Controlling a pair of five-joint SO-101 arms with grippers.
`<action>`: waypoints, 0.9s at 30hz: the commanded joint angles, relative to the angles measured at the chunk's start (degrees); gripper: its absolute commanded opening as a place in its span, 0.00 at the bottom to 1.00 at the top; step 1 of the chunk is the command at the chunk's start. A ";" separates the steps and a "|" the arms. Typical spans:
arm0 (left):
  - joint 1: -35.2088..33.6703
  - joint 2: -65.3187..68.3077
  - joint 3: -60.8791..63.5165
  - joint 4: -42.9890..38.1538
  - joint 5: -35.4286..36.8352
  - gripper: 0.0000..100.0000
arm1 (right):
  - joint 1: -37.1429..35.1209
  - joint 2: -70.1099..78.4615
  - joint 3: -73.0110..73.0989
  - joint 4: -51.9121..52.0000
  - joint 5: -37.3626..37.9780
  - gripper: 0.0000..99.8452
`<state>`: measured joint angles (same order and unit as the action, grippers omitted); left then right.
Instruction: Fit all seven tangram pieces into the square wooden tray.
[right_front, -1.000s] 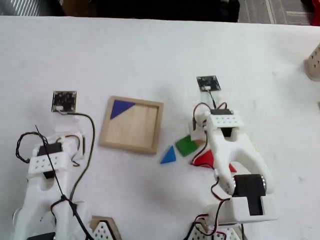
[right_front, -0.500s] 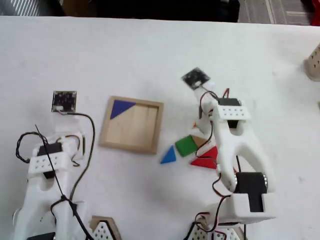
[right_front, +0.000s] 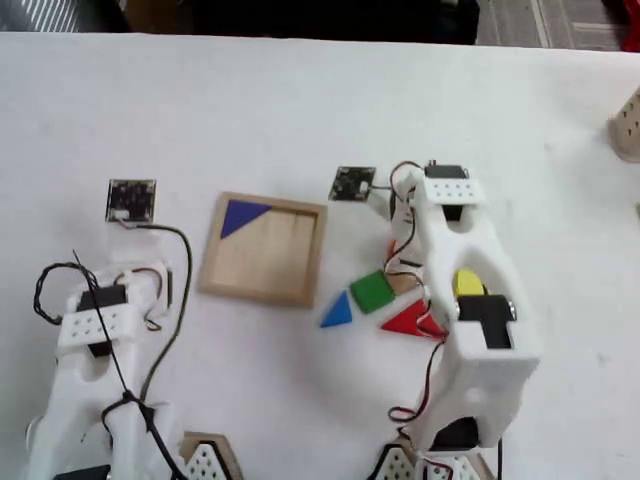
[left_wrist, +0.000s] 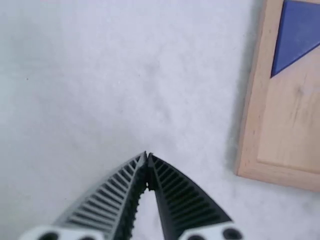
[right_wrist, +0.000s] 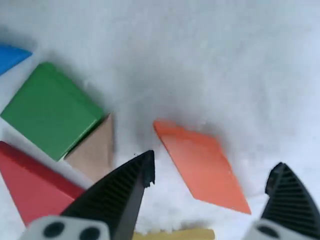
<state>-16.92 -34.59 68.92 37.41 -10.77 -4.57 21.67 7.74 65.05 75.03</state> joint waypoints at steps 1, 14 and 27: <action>0.75 -1.54 0.00 -1.41 -0.44 0.02 | 0.84 5.58 -7.56 0.75 0.88 0.34; 0.75 -1.54 0.00 -2.46 -0.44 0.02 | 2.59 6.37 -14.86 9.10 -1.58 0.01; 0.57 -1.54 0.00 -2.20 -0.44 0.02 | -2.59 -9.19 -15.21 15.43 -33.58 0.02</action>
<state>-16.92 -34.59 68.92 36.18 -10.77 -3.78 20.18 -6.59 76.84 51.47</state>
